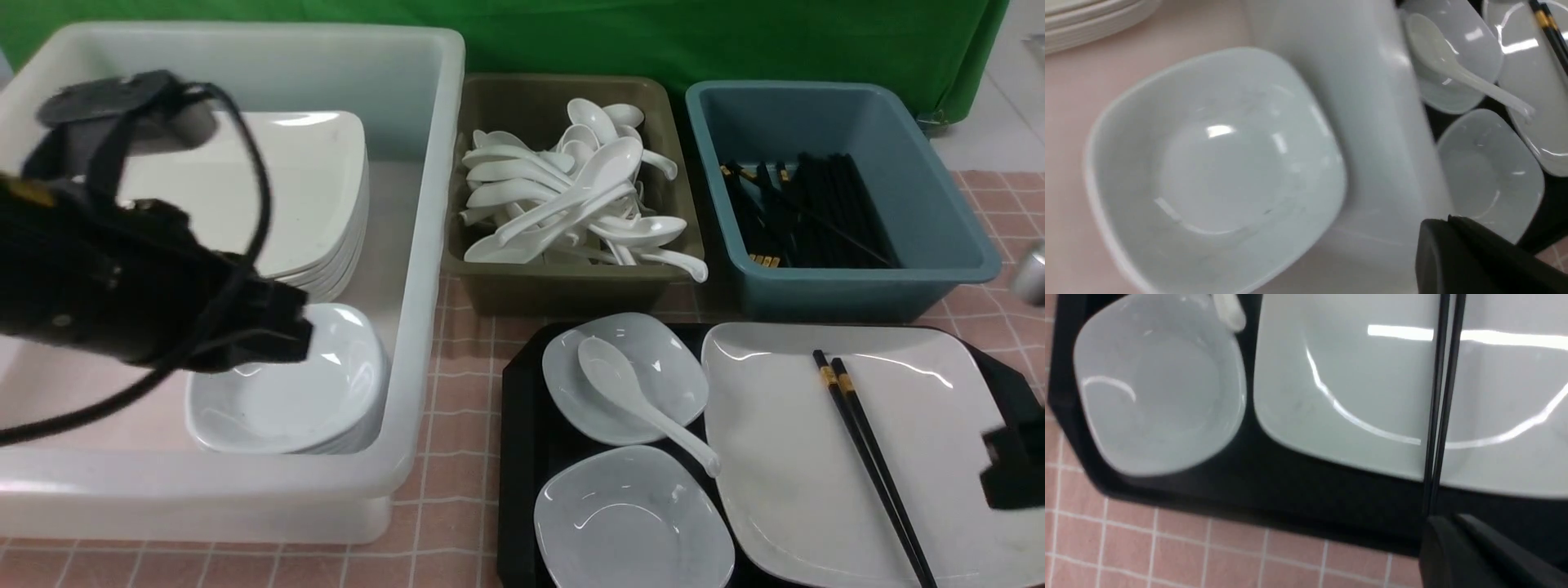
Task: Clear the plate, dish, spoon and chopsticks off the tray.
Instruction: Use the right arm to grab a pair of chopsticks from the plate
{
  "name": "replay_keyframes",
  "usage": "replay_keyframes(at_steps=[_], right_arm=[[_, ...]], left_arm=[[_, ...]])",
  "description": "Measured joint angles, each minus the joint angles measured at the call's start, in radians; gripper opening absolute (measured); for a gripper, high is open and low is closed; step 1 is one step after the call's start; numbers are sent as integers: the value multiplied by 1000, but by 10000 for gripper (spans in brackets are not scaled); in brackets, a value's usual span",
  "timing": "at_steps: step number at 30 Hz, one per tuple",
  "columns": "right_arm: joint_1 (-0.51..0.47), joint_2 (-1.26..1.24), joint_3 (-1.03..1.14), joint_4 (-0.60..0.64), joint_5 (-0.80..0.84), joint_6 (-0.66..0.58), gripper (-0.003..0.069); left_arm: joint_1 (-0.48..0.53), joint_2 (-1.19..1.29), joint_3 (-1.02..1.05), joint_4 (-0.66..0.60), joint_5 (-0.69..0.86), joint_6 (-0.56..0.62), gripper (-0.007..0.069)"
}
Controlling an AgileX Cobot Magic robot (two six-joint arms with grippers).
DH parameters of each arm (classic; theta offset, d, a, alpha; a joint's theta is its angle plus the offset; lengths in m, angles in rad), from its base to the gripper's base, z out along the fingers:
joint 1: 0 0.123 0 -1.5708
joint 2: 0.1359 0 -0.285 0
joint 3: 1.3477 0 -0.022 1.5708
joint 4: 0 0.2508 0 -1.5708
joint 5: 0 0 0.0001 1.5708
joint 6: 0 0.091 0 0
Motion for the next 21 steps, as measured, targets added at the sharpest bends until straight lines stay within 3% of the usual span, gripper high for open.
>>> replay_keyframes(at_steps=[1, 3, 5, 6, 7, 11, 17, 21], right_arm=[[0, 114, -69, 0, -1, -3, 46], [0, 220, -135, -1, -2, -3, 99], [0, 326, -201, -3, -7, -4, 210], [0, 326, -201, -3, -8, -4, 223], [0, 401, -244, -16, -20, -5, 329], [0, 553, -322, -85, -63, 33, 505], [0, 707, -363, -105, -104, 54, 538], [0, 765, -363, -106, -109, 58, 506]], left_arm=[[-104, 35, -34, 35, -3, -34, -11], [-207, 79, -80, 71, -3, -57, -11], [-311, 137, -126, 101, -4, -70, -11], [-320, 142, -131, 101, -4, -70, -11], [-381, 186, -162, 120, -4, -73, -11], [-484, 299, -230, 157, -7, -76, -11], [-506, 393, -259, 164, -66, -76, -11], [-506, 416, -259, 169, -92, -76, -11]])
